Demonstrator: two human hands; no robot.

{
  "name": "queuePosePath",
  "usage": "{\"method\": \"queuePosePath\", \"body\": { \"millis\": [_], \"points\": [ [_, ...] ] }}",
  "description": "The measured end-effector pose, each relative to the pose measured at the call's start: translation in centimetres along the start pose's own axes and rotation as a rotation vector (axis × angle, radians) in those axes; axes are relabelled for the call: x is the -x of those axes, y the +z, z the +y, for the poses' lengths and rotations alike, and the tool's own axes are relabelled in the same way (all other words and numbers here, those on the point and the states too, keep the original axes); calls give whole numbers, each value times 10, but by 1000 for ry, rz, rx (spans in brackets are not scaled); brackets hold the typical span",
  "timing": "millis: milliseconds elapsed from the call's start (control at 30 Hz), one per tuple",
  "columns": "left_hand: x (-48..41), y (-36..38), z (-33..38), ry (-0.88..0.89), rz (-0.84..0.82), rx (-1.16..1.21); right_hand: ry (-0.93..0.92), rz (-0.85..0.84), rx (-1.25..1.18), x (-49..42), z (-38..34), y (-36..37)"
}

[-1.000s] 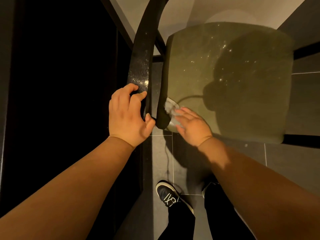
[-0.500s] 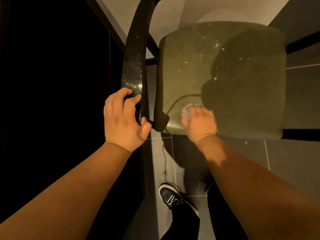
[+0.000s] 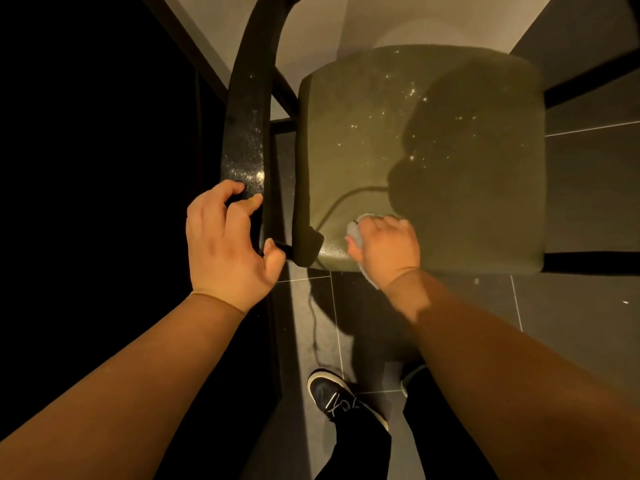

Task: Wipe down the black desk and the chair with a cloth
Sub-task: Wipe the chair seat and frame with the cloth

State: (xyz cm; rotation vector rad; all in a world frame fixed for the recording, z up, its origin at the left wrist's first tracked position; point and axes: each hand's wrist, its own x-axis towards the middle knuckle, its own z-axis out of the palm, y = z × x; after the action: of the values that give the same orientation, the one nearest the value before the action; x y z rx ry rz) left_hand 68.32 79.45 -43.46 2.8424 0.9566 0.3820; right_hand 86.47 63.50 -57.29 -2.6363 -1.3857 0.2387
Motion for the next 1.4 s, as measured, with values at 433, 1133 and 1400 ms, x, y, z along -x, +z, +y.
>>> {"method": "queuePosePath", "body": {
  "millis": [433,1133,1400],
  "points": [
    [-1,-3,5,-19,-6,-27,307,107,-33,32,87,-20],
    [-6,165,85,-81,-391,-14,322,150,85,30,166,-24],
    [-3,179,96,-135,-347,-36,79,252,-52,18,66,-4]
  ]
}}
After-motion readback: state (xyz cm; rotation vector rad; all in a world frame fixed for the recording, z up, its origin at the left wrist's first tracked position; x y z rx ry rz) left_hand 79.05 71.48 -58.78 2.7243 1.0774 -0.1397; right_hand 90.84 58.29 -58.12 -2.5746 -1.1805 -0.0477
